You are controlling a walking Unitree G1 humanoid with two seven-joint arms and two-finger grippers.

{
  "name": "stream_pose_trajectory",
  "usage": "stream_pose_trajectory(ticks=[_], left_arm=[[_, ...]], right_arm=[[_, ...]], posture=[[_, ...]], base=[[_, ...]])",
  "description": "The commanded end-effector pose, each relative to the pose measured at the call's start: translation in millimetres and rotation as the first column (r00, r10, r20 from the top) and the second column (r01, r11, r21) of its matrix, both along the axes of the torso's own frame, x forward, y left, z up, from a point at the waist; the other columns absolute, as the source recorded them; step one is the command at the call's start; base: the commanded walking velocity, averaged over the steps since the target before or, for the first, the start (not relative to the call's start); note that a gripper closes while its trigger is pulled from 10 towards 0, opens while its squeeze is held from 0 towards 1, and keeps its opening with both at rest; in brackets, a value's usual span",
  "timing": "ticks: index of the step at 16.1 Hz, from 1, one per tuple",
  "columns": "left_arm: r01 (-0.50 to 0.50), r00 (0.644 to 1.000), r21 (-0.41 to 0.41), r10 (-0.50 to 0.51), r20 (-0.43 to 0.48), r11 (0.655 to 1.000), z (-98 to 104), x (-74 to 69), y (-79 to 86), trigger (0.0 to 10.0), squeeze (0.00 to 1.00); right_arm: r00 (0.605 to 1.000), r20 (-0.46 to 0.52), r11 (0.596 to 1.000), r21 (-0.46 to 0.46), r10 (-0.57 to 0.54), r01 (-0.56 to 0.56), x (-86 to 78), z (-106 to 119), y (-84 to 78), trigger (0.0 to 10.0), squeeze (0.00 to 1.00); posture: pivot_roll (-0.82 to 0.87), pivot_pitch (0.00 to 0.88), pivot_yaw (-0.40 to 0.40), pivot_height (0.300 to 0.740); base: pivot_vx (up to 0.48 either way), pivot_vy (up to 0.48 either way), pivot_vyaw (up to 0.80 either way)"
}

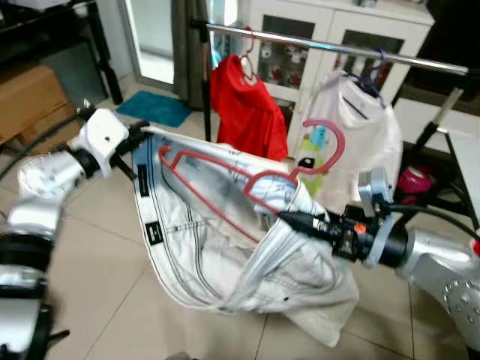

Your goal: Hang hanger

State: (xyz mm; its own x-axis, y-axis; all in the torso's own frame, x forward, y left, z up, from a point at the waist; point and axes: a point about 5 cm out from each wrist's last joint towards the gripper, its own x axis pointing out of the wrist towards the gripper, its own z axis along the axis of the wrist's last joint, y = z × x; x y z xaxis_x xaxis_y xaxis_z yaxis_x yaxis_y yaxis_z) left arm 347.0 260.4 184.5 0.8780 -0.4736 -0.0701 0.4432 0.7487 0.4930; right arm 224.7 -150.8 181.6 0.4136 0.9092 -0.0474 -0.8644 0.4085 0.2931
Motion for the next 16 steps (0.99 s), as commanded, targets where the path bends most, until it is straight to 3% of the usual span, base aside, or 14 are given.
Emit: stream_pose_trajectory(ticks=[1, 2, 3, 4, 7, 9, 10, 11, 12, 14, 16], left_arm=[[-0.386, 0.92, -0.163, 0.366, -0.138, 0.908, -16.4, -20.4, 76.4, 0.0, 0.0], [-0.387, 0.917, -0.238, 0.344, -0.203, 0.891, -28.1, -22.7, 75.1, 0.0, 0.0], [-0.384, 0.917, -0.26, 0.333, -0.221, 0.886, -30.7, -23.0, 74.0, 0.0, 0.0], [-0.366, 0.912, -0.284, 0.282, -0.297, 0.886, -49.1, -26.0, 65.1, 0.0, 0.0], [-0.392, 0.899, -0.331, 0.281, -0.335, 0.859, -66.5, -25.4, 53.1, 0.0, 0.0], [-0.294, 0.909, -0.368, 0.138, -0.394, 0.882, -75.9, -22.6, 31.2, 0.0, 0.0], [-0.179, 0.892, -0.357, -0.003, -0.453, 0.917, -86.1, -26.7, 13.3, 0.0, 0.0], [-0.135, 0.88, -0.352, -0.051, -0.472, 0.926, -89.7, -28.7, 6.6, 0.0, 0.0], [-0.01, 0.85, -0.337, -0.17, -0.499, 0.941, -98.9, -33.4, -20.9, 0.0, 0.0], [0.103, 0.836, -0.333, -0.263, -0.482, 0.937, -101.2, -36.8, -52.3, 0.0, 0.0], [0.136, 0.845, -0.329, -0.283, -0.454, 0.934, -98.5, -36.7, -62.3, 0.0, 0.0]], right_arm=[[0.997, 0.056, 0.997, 0.044, -0.062, 0.059, -4.9, 16.9, -25.6, 0.0, 0.0], [0.996, 0.047, 0.994, 0.075, -0.082, 0.078, -4.3, 18.7, -26.3, 0.0, 0.0], [0.995, 0.046, 0.992, 0.089, -0.09, 0.086, -3.6, 19.5, -26.3, 0.0, 0.0], [0.994, 0.035, 0.98, 0.177, -0.099, 0.091, -0.8, 26.0, -23.9, 0.0, 0.0], [0.999, 0.023, 0.972, 0.232, -0.038, 0.032, -4.0, 30.6, -18.8, 0.0, 0.0], [0.993, 0.015, 0.959, 0.26, -0.118, 0.11, 5.2, 34.2, -18.1, 0.0, 0.0], [0.974, -0.001, 0.933, 0.286, -0.227, 0.218, 17.5, 37.8, -16.6, 0.0, 0.0], [0.966, -0.01, 0.92, 0.301, -0.258, 0.249, 21.2, 39.6, -15.8, 0.0, 0.0], [0.925, -0.046, 0.863, 0.345, -0.377, 0.369, 34.4, 43.3, -13.1, 0.0, 0.0], [0.877, -0.05, 0.828, 0.309, -0.478, 0.469, 46.9, 39.7, -7.6, 0.0, 0.0], [0.858, -0.006, 0.837, 0.218, -0.513, 0.502, 51.6, 35.7, -4.4, 0.0, 0.0]], posture=[[-0.14, 0.0, -0.023, 0.74], [-0.14, 0.0, -0.023, 0.74], [-0.14, 0.0, -0.023, 0.74], [-0.13, 0.0, -0.031, 0.74], [-0.14, 0.0, -0.034, 0.74], [-0.14, 0.0, -0.03, 0.74], [-0.15, 0.0, -0.021, 0.74], [-0.15, 0.0, -0.019, 0.74], [-0.15, 0.0, -0.015, 0.74], [-0.16, 0.0, -0.005, 0.74], [-0.16, 0.0, -0.007, 0.74]], base=[[0.0, 0.0, 0.0], [0.0, 0.0, 0.0], [0.0, 0.0, 0.0], [0.0, 0.0, 0.0], [0.0, 0.0, 0.0], [0.0, 0.0, 0.0], [0.0, 0.0, 0.0], [0.0, 0.0, 0.0], [0.0, 0.0, 0.0], [0.0, 0.0, 0.0], [0.0, 0.0, 0.0]])
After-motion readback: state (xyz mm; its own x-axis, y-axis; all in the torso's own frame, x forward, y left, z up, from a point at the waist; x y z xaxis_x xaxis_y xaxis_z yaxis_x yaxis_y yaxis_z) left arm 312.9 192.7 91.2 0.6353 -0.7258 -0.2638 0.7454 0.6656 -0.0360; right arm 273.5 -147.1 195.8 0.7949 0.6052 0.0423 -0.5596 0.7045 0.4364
